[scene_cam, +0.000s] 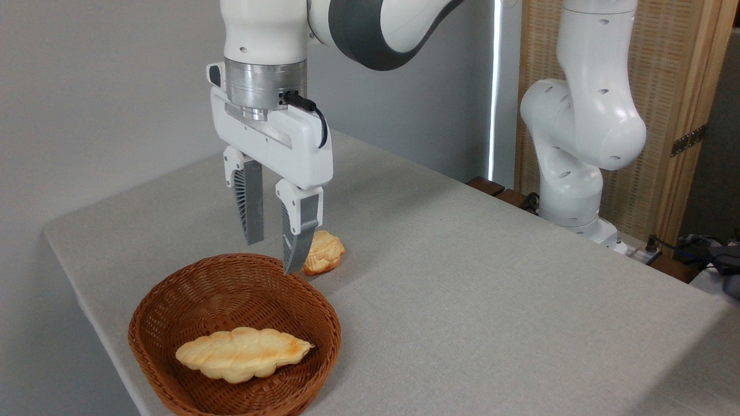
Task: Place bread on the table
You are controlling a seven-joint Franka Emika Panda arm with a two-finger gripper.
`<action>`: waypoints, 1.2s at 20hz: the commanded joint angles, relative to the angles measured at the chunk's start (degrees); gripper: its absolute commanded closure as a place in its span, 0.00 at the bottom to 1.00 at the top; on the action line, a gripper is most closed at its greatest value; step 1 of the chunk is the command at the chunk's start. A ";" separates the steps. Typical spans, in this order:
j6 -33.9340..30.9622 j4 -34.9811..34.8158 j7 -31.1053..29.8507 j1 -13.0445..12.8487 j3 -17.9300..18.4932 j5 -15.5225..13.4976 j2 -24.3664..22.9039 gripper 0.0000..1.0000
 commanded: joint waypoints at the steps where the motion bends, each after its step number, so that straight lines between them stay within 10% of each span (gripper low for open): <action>1: 5.97 0.08 -0.61 -0.44 1.96 0.77 1.95 0.00; 24: 15.82 -0.19 18.11 -1.15 0.20 7.10 16.02 0.00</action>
